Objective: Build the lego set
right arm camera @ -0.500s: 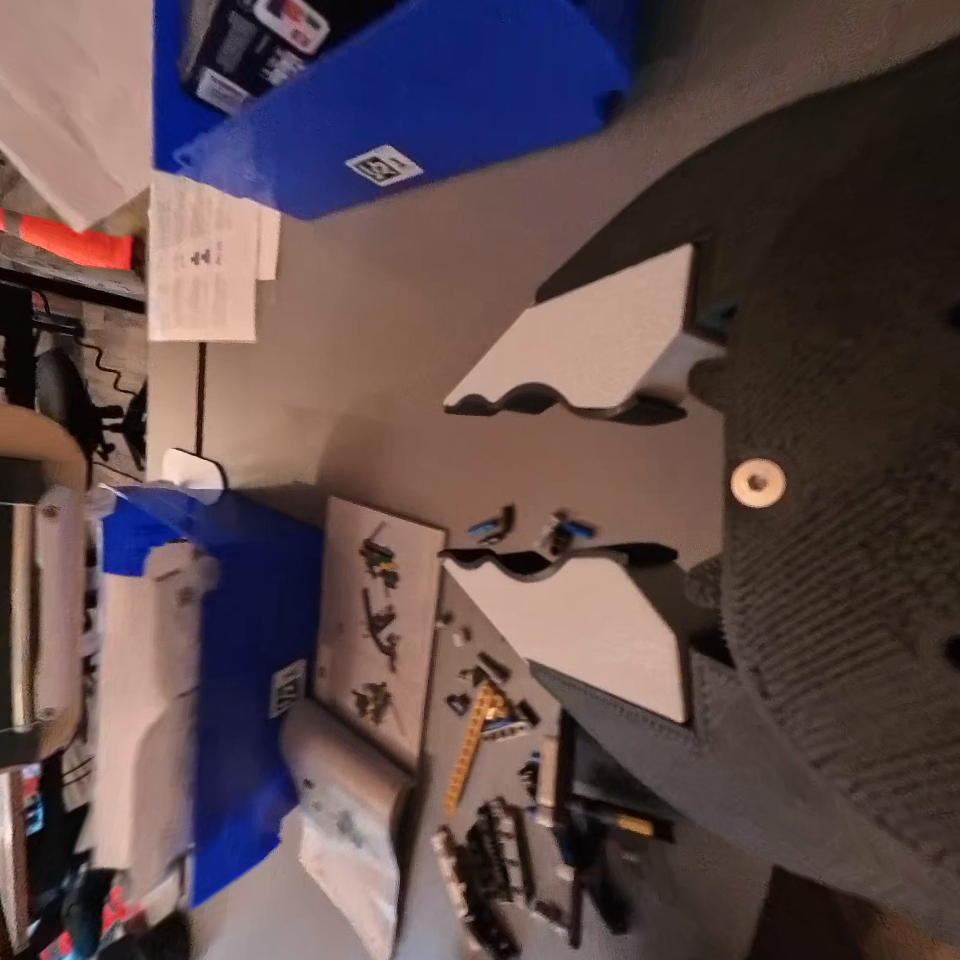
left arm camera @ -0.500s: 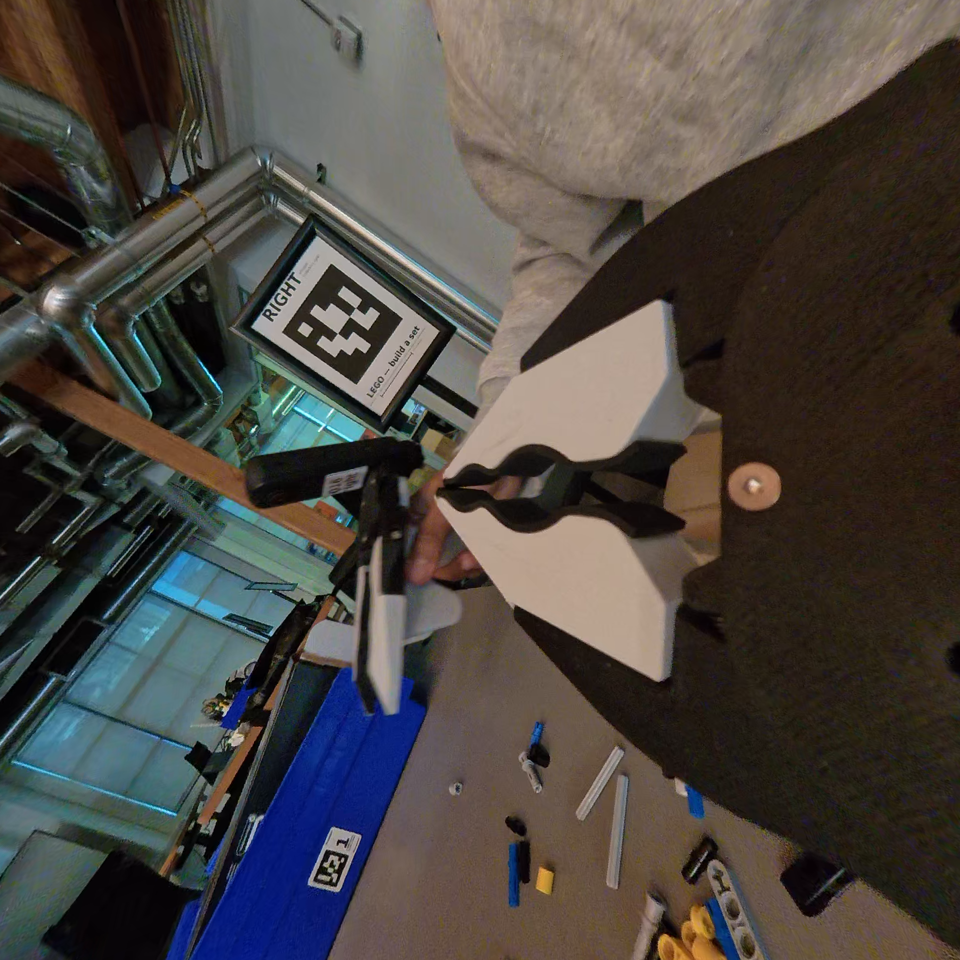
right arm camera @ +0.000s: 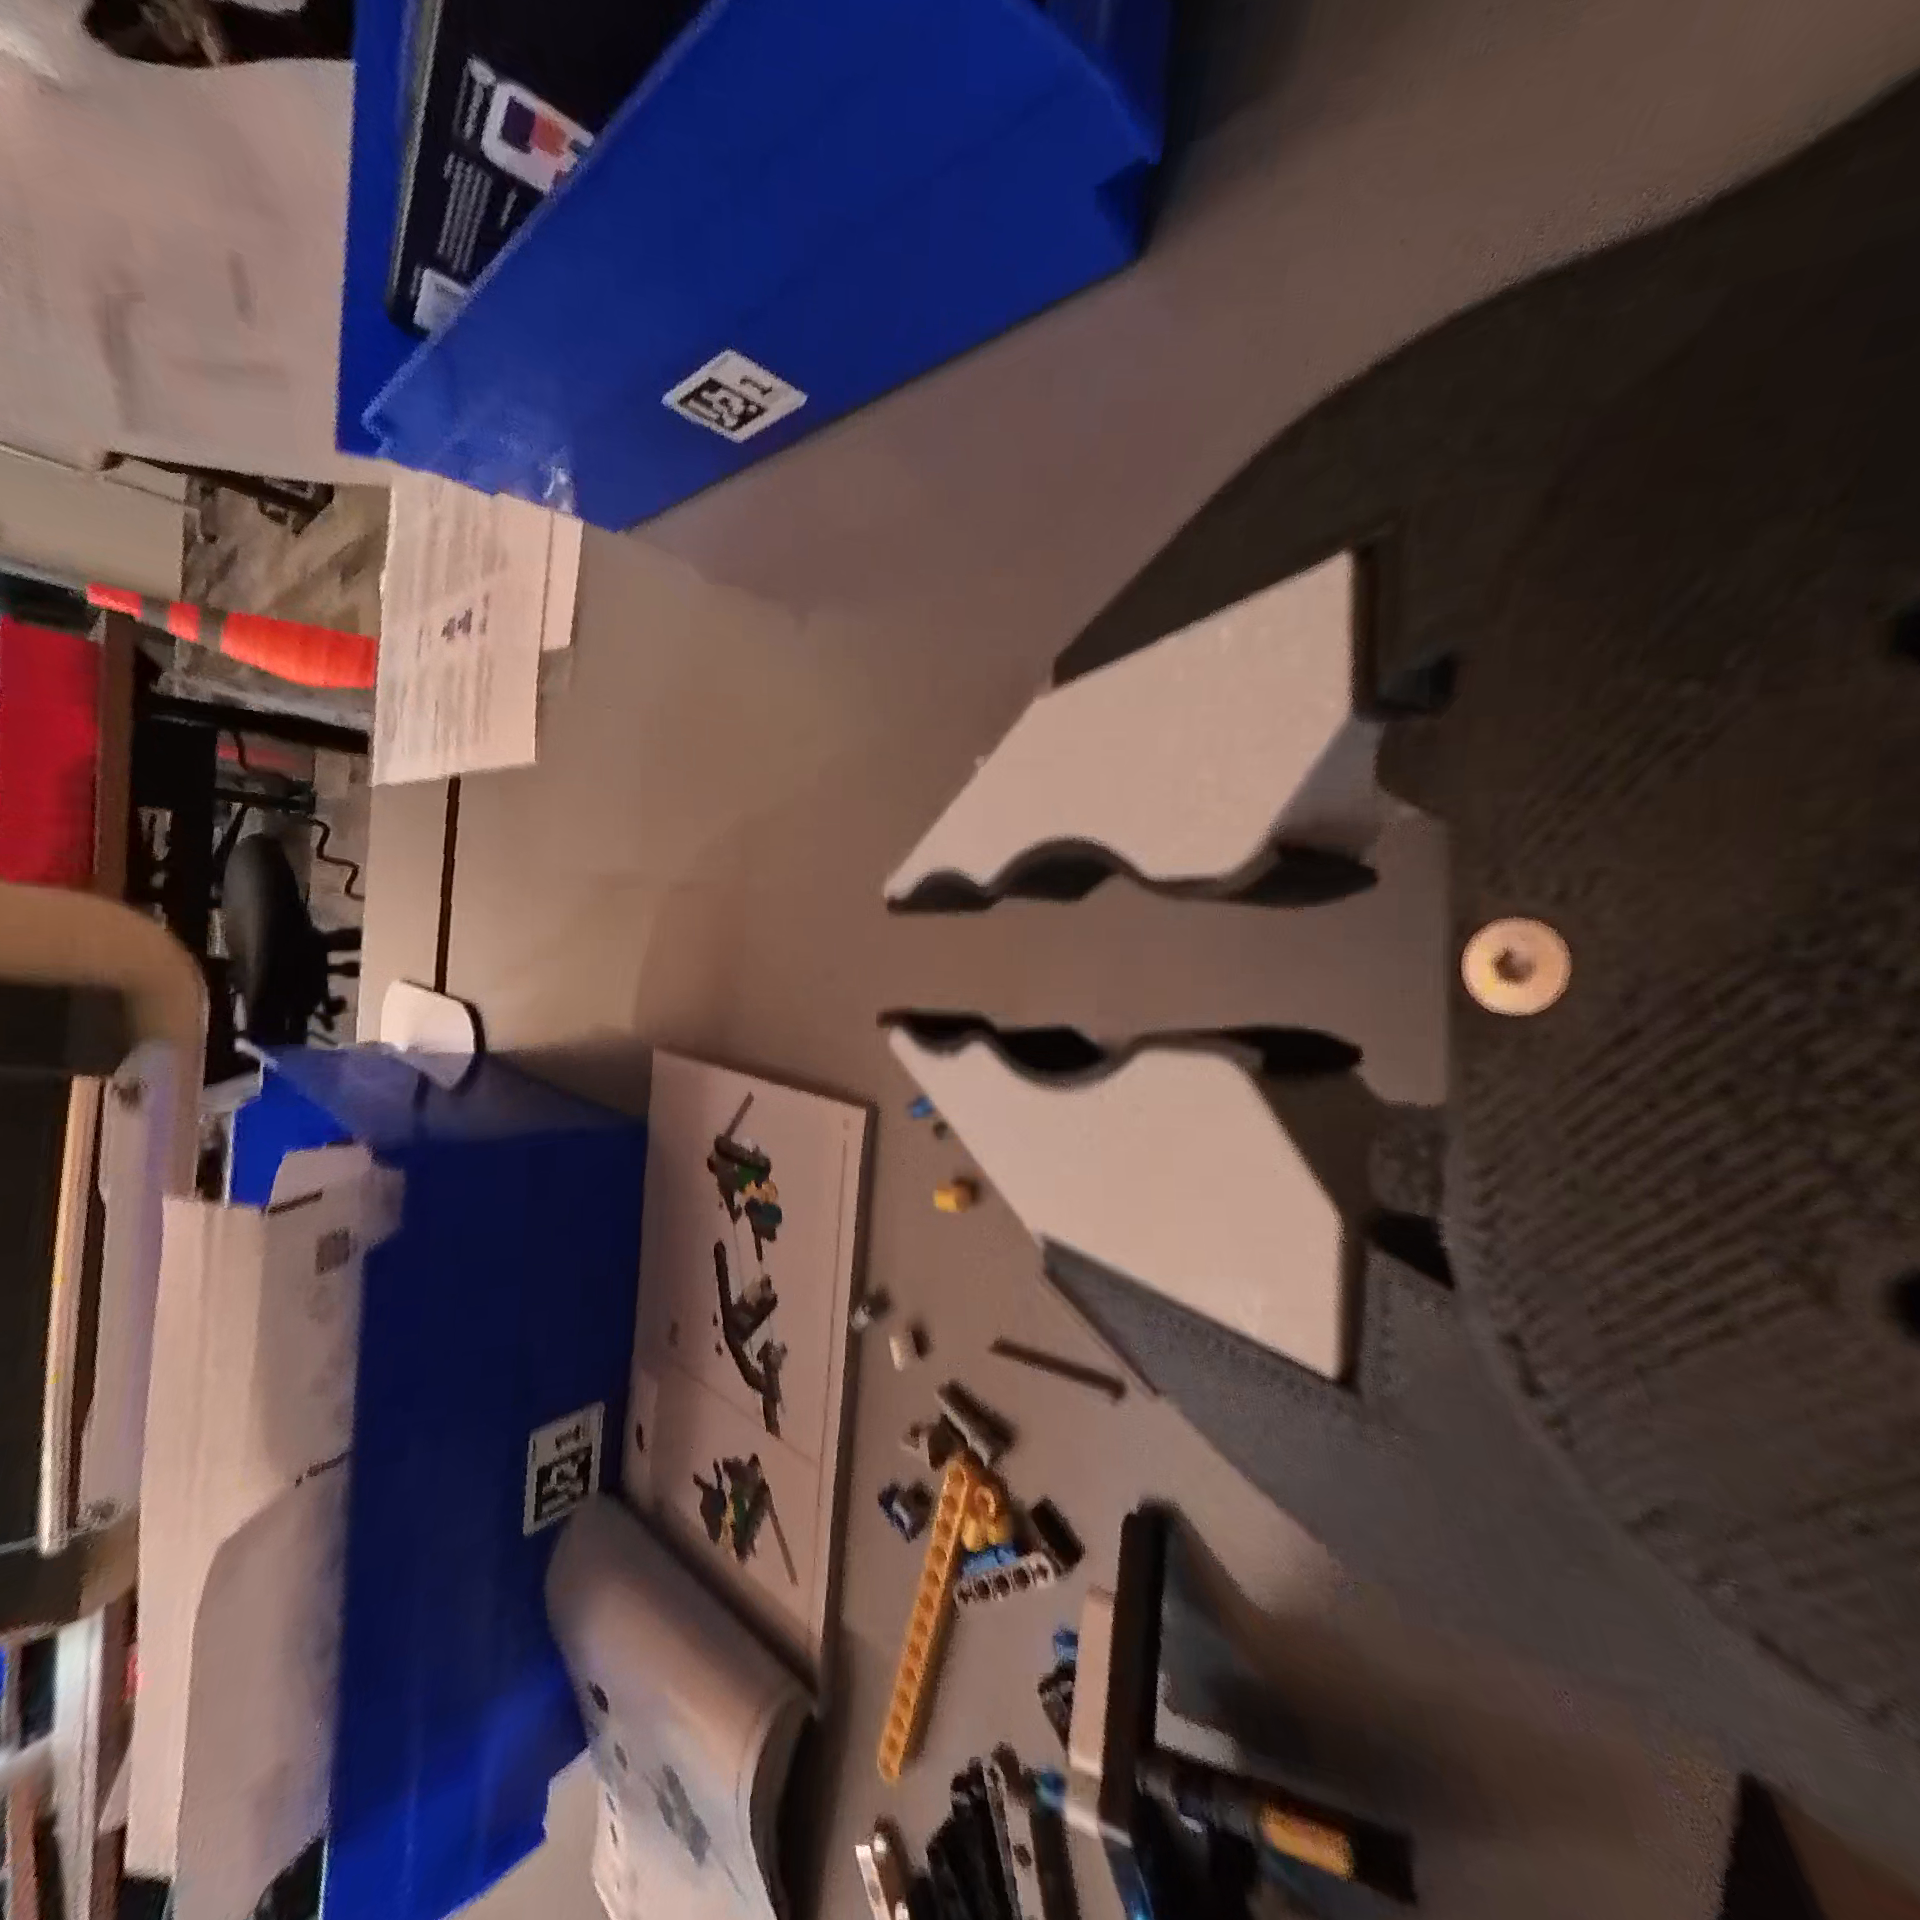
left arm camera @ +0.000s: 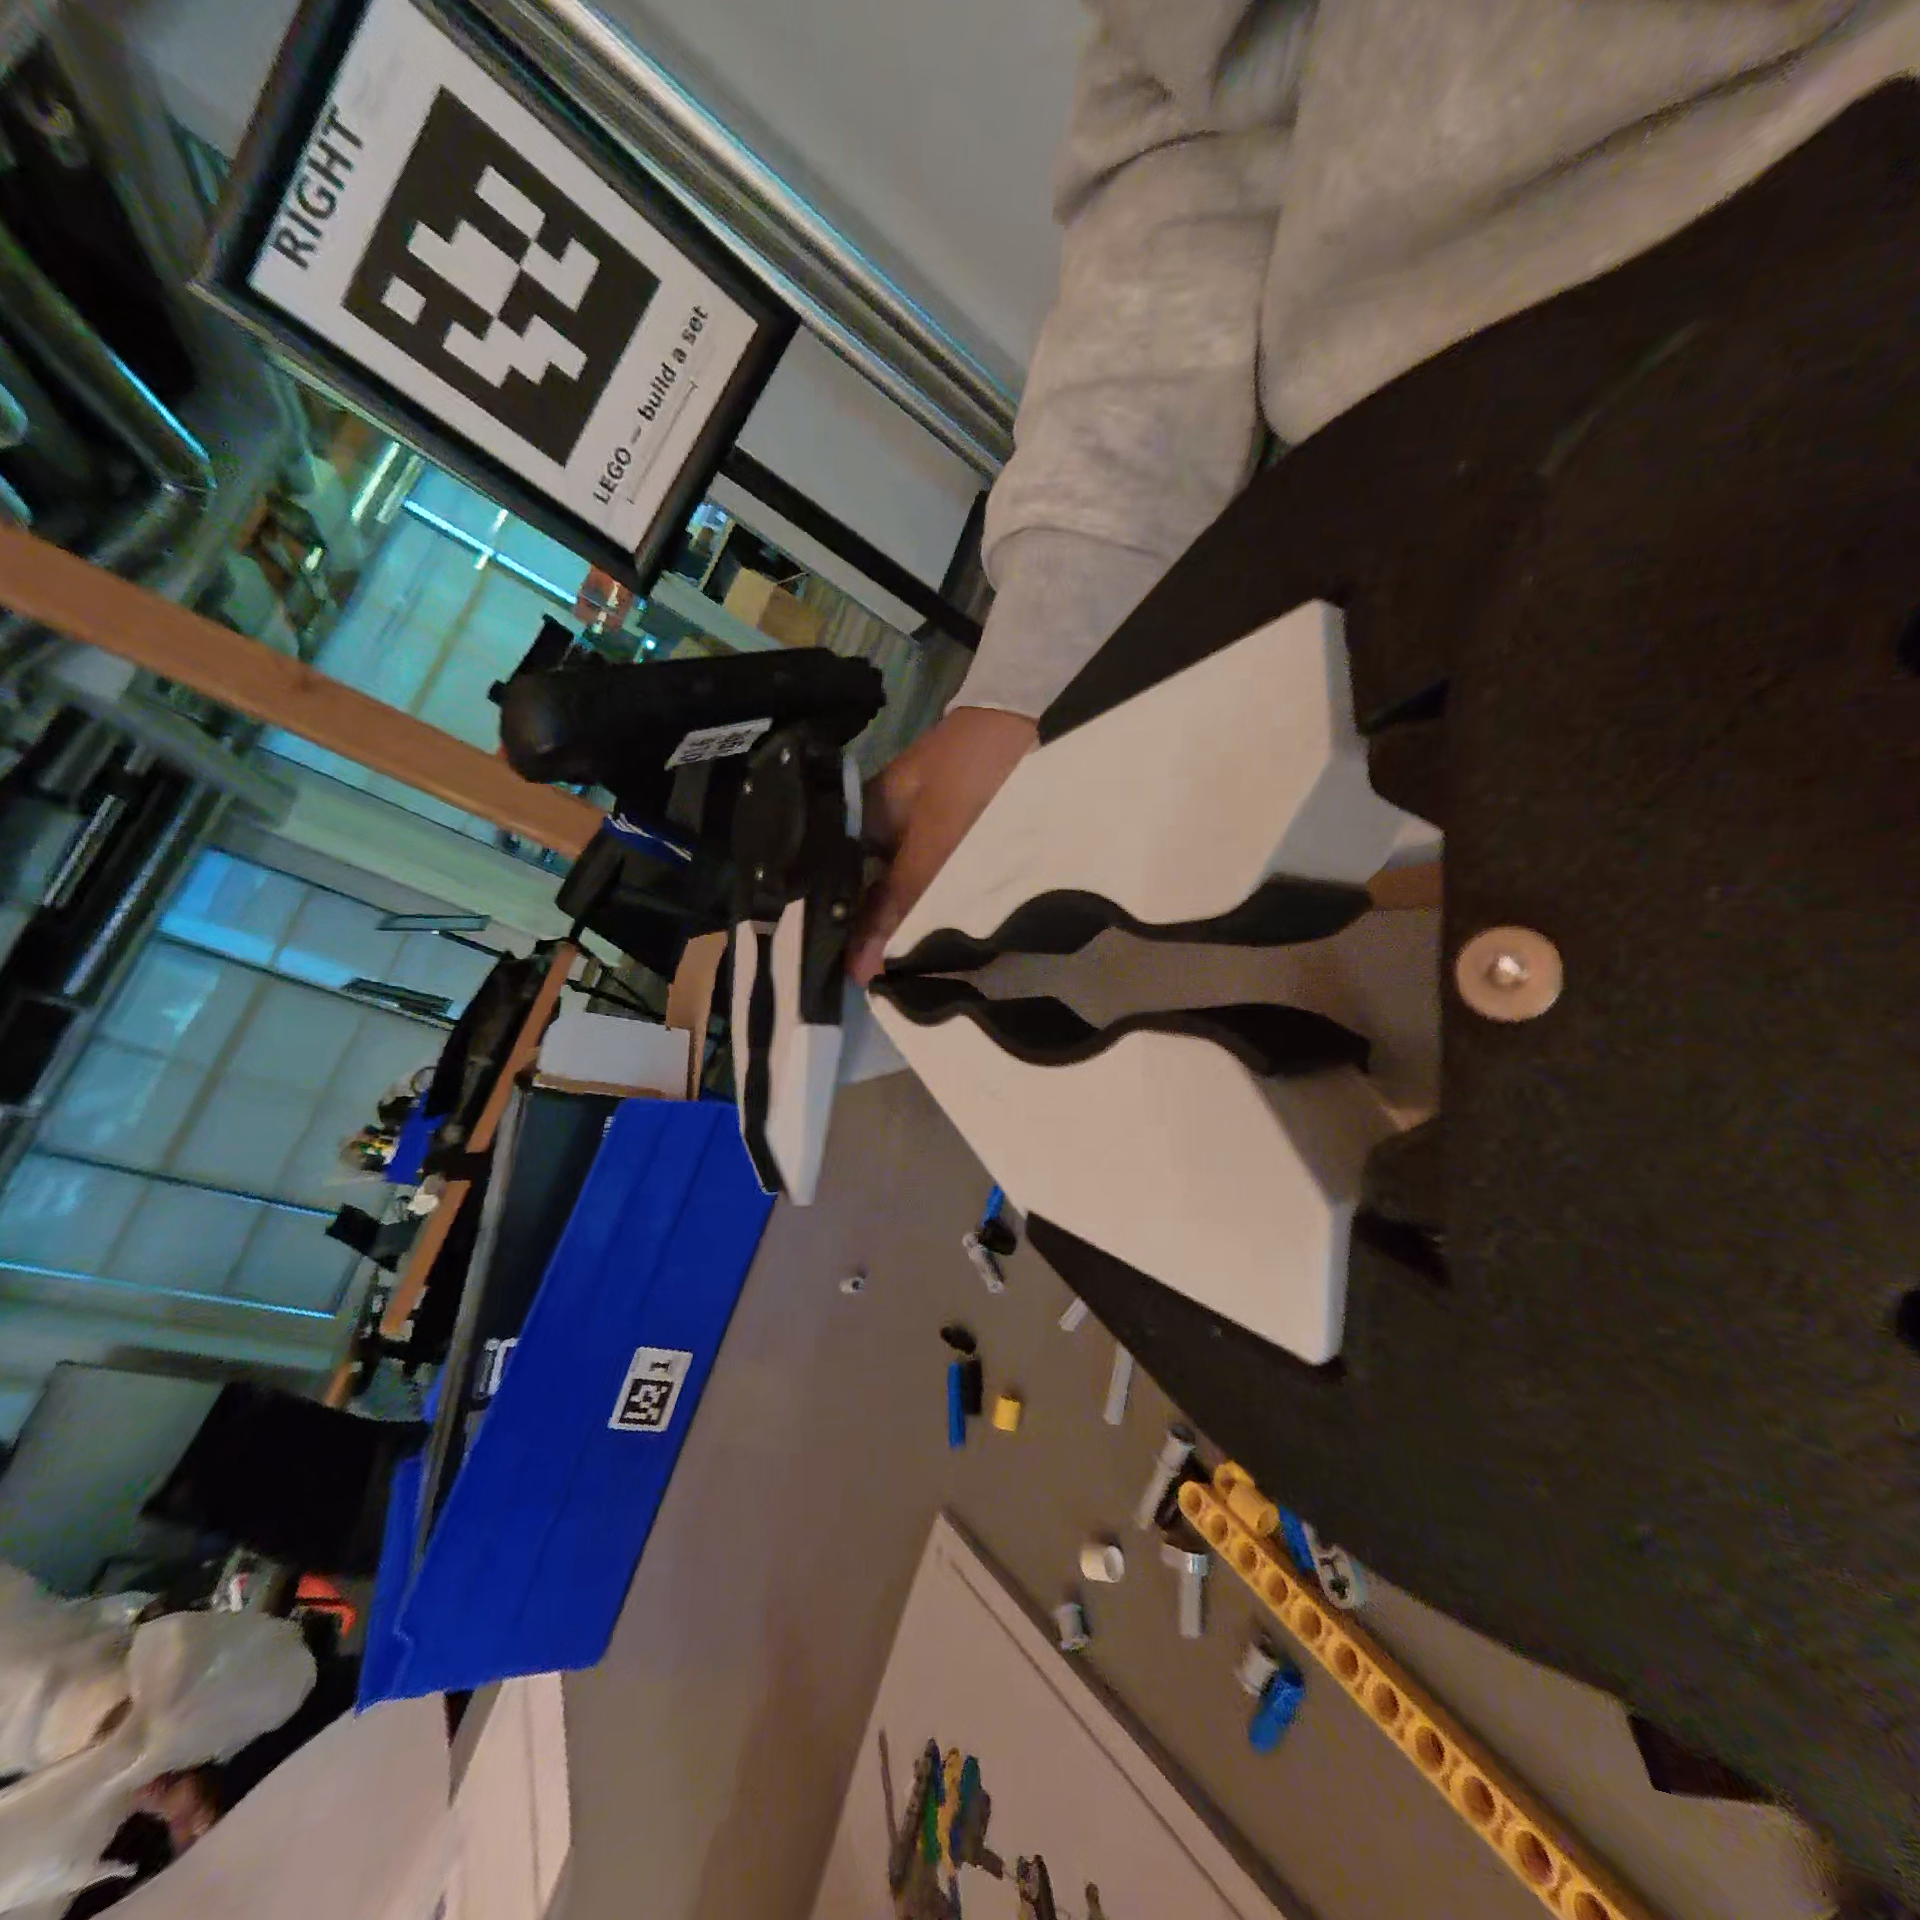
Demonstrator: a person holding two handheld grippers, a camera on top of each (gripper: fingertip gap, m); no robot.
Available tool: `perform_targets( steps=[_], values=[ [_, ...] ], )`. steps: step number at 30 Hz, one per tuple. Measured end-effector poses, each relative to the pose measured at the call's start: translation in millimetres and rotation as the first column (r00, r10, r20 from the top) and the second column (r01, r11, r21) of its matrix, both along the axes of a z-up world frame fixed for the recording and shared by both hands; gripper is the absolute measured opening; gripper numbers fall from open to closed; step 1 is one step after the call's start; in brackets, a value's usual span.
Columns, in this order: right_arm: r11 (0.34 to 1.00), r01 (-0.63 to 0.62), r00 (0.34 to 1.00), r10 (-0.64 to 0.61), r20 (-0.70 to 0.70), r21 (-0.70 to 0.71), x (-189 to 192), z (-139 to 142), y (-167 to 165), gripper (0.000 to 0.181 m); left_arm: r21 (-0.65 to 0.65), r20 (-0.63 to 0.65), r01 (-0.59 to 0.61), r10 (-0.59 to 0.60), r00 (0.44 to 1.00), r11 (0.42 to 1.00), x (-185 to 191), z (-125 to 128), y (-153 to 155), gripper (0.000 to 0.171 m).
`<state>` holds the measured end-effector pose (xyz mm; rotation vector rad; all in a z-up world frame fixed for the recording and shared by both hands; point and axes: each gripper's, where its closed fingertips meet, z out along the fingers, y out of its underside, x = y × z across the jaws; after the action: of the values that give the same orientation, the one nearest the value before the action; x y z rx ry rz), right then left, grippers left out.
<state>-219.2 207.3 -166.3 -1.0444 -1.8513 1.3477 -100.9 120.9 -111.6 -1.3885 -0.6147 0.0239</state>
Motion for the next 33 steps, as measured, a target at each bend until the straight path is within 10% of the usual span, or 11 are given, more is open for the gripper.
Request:
perform_targets(
  steps=[16,33],
  values=[
    [0.985,-0.058,0.96,0.009,0.279,0.165,-19.8,-54.8,2.3,0.0,-0.112,-0.007,-0.009,0.008,1.0,0.994,7.3,-19.5,28.3,0.0],
    [0.947,-0.013,0.955,-0.083,0.284,0.322,-24.0,-69.2,7.8,0.0,-0.133,0.024,-0.088,0.092,0.995,0.987,-5.9,-21.8,18.0,0.0]
  ],
)
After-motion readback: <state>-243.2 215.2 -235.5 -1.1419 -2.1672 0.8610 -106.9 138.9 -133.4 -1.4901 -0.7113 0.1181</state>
